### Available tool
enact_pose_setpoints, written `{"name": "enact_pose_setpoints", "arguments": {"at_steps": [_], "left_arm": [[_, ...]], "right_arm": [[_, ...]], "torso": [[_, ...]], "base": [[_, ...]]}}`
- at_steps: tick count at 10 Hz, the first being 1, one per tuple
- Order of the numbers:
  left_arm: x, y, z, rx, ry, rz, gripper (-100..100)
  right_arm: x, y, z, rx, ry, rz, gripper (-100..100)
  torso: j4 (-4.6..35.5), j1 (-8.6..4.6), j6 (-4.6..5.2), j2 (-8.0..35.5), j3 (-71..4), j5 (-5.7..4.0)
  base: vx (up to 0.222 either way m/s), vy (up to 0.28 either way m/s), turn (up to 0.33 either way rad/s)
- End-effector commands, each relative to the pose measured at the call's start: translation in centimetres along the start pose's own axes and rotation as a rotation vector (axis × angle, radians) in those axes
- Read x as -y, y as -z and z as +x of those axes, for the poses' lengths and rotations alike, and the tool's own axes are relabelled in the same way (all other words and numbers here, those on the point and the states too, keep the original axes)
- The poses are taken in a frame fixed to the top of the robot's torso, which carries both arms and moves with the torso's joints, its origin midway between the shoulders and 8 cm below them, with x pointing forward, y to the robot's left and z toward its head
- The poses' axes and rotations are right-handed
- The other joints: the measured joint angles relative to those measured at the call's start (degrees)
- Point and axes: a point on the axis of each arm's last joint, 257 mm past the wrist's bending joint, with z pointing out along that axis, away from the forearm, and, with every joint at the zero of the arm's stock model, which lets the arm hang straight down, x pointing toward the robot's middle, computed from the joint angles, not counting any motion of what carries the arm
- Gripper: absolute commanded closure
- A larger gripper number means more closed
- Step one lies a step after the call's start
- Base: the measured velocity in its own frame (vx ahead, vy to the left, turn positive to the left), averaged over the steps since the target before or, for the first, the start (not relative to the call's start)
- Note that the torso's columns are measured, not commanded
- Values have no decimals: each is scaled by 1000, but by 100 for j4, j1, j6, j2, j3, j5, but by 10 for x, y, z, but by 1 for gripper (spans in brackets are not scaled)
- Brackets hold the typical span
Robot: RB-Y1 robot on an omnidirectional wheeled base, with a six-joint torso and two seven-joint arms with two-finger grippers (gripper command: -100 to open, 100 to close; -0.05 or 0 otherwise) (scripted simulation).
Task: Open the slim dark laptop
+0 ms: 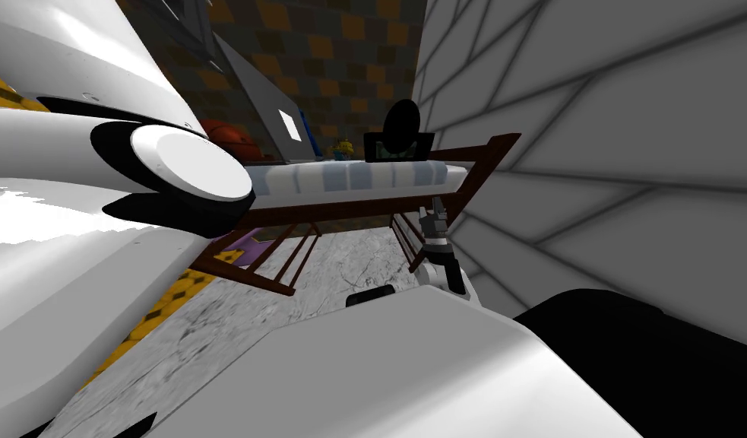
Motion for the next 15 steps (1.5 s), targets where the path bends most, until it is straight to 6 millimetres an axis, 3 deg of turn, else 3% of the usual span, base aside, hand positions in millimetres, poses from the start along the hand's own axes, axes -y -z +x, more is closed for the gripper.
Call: {"name": "enact_pose_setpoints", "arguments": {"at_steps": [1, 3, 4, 5, 13, 14, 15], "left_arm": [[-1, 1, -2, -12, -2, -18, -100], [0, 3, -6, -12, -1, -21, -100], [0, 4, -7, -12, -1, -22, 100], [-10, 4, -19, -24, 73, -45, 100], [-48, 12, -61, -80, 372, -126, 100], [-42, 14, -59, -74, 346, -109, 100], [-58, 8, -61, -93, 430, -137, 100]], "right_arm": [[0, 0, 0, 0, 0, 0, 0], [0, 0, 0, 0, 0, 0, 0], [0, 0, 0, 0, 0, 0, 0], [0, 0, 0, 0, 0, 0, 0], [0, 0, 0, 0, 0, 0, 0], [0, 0, 0, 0, 0, 0, 0], [0, 0, 0, 0, 0, 0, 0]], "torso": [[2, -2, 1, 7, 4, -1], [2, 1, -1, -9, -2, -1], [-4, 1, 1, -3, -4, 1], [4, -3, 3, 13, 8, -2], [-14, 63, -20, -4, -9, 39], [-14, 59, -18, -3, -8, 36], [-12, 34, -4, -1, -7, 21]], "base": [[26, 19, -18], [100, 27, -14], [7, 3, 5], [29, 15, 13], [33, 21, 18], [16, 8, 7], [14, 21, 26]]}}
